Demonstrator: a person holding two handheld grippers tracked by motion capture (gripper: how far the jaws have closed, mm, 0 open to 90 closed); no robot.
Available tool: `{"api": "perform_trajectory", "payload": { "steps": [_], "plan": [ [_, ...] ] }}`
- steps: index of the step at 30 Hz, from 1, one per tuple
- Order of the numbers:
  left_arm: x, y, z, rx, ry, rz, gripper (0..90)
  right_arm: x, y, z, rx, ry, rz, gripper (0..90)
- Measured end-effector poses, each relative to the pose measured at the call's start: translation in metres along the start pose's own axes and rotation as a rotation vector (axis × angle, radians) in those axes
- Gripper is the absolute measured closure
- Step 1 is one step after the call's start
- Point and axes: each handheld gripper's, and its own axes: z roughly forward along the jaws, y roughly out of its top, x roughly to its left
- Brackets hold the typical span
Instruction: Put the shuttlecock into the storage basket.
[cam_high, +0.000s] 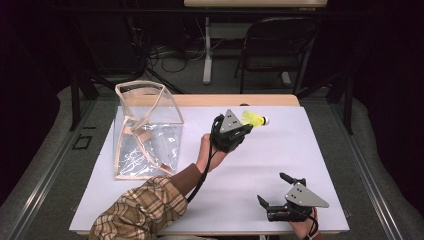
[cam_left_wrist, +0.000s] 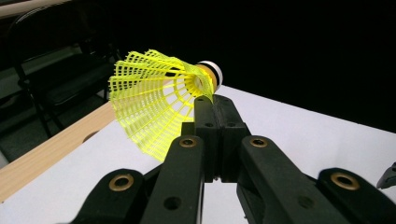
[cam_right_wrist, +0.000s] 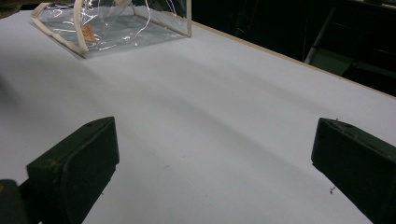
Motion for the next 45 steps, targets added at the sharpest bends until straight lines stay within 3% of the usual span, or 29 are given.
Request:
{"api": "perform_trajectory", "payload": {
  "steps": [45],
  "plan": [
    [0.045, 0.004, -0.033, -0.032, 0.112, -0.013, 90.0, 0.000, 0.000, 0.000, 0.006, -0.002, 0.000, 0.3]
  ]
}}
